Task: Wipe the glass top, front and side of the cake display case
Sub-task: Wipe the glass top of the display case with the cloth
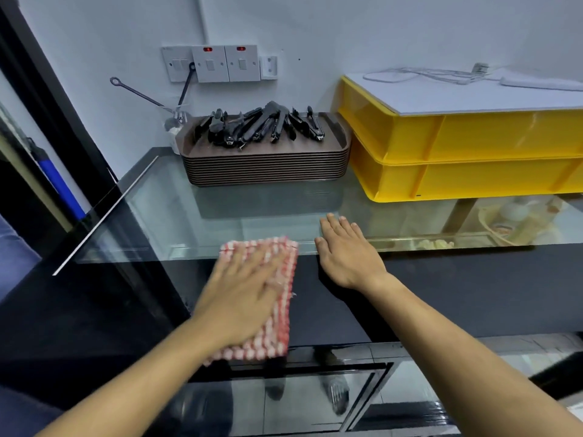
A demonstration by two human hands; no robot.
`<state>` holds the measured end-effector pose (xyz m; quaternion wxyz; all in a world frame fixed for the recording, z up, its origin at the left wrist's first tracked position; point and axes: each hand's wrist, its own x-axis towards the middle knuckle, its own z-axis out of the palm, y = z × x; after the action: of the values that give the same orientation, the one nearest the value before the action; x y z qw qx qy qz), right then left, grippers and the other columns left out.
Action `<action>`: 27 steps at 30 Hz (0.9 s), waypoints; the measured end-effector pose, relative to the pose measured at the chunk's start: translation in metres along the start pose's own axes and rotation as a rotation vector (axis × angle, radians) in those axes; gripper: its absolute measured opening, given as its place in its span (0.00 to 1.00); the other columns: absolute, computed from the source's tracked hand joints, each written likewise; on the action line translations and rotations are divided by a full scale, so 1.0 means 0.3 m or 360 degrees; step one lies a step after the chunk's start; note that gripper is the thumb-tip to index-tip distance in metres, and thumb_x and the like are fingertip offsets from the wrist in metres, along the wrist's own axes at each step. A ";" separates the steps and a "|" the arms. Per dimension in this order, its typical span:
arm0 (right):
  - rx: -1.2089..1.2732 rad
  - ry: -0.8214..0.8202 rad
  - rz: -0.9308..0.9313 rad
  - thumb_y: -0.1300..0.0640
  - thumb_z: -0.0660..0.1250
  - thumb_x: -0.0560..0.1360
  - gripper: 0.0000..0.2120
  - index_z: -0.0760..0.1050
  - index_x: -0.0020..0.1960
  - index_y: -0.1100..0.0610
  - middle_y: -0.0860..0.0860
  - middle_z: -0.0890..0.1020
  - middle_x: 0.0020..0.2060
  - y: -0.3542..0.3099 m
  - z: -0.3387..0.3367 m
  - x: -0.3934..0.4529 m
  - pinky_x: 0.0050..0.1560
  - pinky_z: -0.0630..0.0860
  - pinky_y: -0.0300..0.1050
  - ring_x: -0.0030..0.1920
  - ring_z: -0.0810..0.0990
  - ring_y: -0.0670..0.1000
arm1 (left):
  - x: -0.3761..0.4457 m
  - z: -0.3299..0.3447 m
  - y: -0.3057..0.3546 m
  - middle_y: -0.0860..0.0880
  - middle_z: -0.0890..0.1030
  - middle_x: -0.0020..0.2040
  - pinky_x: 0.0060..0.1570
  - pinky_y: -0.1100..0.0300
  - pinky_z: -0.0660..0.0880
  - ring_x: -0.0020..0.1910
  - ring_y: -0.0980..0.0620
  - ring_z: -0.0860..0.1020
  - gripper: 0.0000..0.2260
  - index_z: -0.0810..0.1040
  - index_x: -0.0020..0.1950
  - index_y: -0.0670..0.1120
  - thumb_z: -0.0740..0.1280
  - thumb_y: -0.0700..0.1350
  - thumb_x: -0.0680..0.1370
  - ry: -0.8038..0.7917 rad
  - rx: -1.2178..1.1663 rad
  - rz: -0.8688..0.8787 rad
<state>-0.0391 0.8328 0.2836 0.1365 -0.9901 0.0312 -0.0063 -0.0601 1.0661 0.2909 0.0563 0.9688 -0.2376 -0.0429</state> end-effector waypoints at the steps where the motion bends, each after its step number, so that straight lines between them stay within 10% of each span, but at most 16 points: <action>1: -0.0001 0.0000 0.0001 0.47 0.43 0.88 0.29 0.46 0.85 0.58 0.53 0.47 0.84 -0.001 0.000 -0.002 0.82 0.39 0.49 0.84 0.43 0.53 | 0.034 -0.011 -0.073 0.59 0.32 0.81 0.81 0.47 0.34 0.81 0.50 0.31 0.23 0.34 0.80 0.68 0.38 0.62 0.85 0.0013 0.0004 -0.0107; 6: -0.0003 0.0021 0.0002 0.47 0.43 0.88 0.28 0.47 0.85 0.58 0.53 0.48 0.84 -0.009 -0.001 -0.007 0.83 0.41 0.49 0.84 0.44 0.53 | 0.241 -0.062 -0.249 0.53 0.40 0.85 0.81 0.41 0.38 0.84 0.43 0.38 0.26 0.42 0.84 0.63 0.39 0.62 0.86 0.0013 -0.0102 -0.0504; 14: 0.0015 0.0033 -0.0005 0.48 0.44 0.88 0.28 0.49 0.85 0.58 0.54 0.49 0.84 -0.001 0.002 -0.004 0.83 0.42 0.50 0.84 0.45 0.54 | 0.030 0.004 0.014 0.62 0.31 0.80 0.80 0.49 0.32 0.80 0.52 0.28 0.23 0.35 0.81 0.68 0.37 0.63 0.86 -0.0055 -0.0039 0.0241; 20: 0.0039 0.0049 -0.0004 0.49 0.45 0.88 0.27 0.50 0.85 0.58 0.54 0.50 0.84 -0.006 -0.003 -0.007 0.83 0.42 0.50 0.84 0.46 0.54 | 0.310 -0.068 -0.145 0.53 0.40 0.85 0.82 0.42 0.37 0.84 0.44 0.38 0.25 0.42 0.84 0.63 0.41 0.61 0.86 -0.0004 -0.0125 -0.0350; 27: 0.0019 0.0029 -0.0014 0.49 0.45 0.88 0.28 0.48 0.85 0.58 0.54 0.48 0.84 0.001 -0.003 -0.003 0.83 0.41 0.50 0.84 0.45 0.54 | 0.196 -0.002 -0.016 0.61 0.35 0.81 0.81 0.49 0.34 0.81 0.53 0.33 0.23 0.37 0.81 0.68 0.39 0.63 0.86 -0.0036 -0.0061 0.0233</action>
<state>-0.0401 0.8324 0.2843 0.1422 -0.9893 0.0281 -0.0160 -0.0059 1.0431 0.2875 0.0750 0.9470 -0.3076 -0.0540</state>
